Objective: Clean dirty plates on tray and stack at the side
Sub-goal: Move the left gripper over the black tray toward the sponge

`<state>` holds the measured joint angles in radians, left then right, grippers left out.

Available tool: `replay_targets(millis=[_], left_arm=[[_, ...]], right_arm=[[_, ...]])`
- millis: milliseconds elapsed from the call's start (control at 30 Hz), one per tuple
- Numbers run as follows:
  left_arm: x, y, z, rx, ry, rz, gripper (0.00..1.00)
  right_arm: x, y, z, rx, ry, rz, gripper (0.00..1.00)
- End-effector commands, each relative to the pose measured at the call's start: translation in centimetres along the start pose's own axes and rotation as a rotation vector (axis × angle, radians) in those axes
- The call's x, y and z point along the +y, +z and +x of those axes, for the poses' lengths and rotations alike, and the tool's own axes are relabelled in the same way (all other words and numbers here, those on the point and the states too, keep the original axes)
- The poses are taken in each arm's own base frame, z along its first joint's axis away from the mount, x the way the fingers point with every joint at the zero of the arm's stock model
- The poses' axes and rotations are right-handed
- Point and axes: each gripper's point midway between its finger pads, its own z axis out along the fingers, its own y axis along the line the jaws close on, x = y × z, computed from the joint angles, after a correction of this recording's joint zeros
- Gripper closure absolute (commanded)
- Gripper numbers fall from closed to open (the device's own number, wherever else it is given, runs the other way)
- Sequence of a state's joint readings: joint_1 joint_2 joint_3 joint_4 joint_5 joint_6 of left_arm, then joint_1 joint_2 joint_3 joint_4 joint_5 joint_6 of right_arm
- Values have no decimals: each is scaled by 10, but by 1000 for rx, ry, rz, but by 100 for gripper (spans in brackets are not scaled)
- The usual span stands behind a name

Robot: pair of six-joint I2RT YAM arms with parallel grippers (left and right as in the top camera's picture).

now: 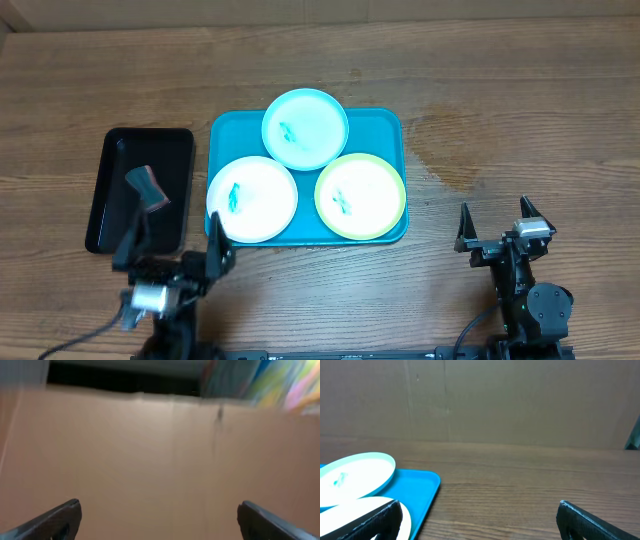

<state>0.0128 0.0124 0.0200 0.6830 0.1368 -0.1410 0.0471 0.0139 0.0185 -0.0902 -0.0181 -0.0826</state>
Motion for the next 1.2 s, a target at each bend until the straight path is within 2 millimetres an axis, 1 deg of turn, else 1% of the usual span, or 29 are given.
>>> replay_targets(millis=[0, 67, 100, 133, 200, 233, 300, 367, 433, 500, 567, 600, 633, 733, 833, 900, 967, 1067, 1133, 1167], left_arm=[[-11, 5, -31, -64, -32, 52, 0], [-14, 15, -54, -77, -26, 58, 1], [-14, 20, -62, -68, -2, 55, 0], [-14, 28, -68, -45, 40, 50, 0], [-6, 46, -69, 44, 113, 11, 0], [1, 57, -65, 125, 121, -24, 0], [12, 79, -51, 315, 117, -71, 0], [17, 96, -31, 503, 111, -77, 0], [18, 109, -12, 665, 84, -66, 0], [21, 118, 8, 790, 75, -64, 0], [30, 128, 26, 862, 122, -68, 0], [39, 132, 32, 888, 132, -113, 0], [54, 135, 38, 921, 124, -203, 0], [108, 129, 53, 1022, 80, -529, 0], [141, 124, 72, 1094, 18, -683, 0], [160, 115, 88, 1134, -15, -762, 0], [174, 104, 106, 1185, -36, -814, 0], [194, 80, 133, 1280, -78, -898, 0], [204, 65, 149, 1322, -125, -963, 0], [205, 59, 160, 1355, -147, -966, 0]], right_arm=[[-2, 0, 2, -4, -4, 8, 0], [-2, 0, 2, -4, -4, 8, 0], [-2, 0, 2, -4, -4, 8, 0], [-2, 0, 2, -4, -4, 8, 0], [-2, 0, 2, -4, -4, 8, 0], [-2, 0, 2, -4, -4, 8, 0], [-2, 0, 2, -4, -4, 8, 0], [-2, 0, 2, -4, -4, 8, 0], [-2, 0, 2, -4, -4, 8, 0], [-2, 0, 2, -4, -4, 8, 0], [-2, 0, 2, -4, -4, 8, 0], [-2, 0, 2, -4, -4, 8, 0], [-2, 0, 2, -4, -4, 8, 0], [-2, 0, 2, -4, -4, 8, 0], [-2, 0, 2, -4, -4, 8, 0], [-2, 0, 2, -4, -4, 8, 0], [-2, 0, 2, -4, -4, 8, 0], [-2, 0, 2, -4, -4, 8, 0], [-2, 0, 2, -4, -4, 8, 0], [-2, 0, 2, -4, -4, 8, 0]])
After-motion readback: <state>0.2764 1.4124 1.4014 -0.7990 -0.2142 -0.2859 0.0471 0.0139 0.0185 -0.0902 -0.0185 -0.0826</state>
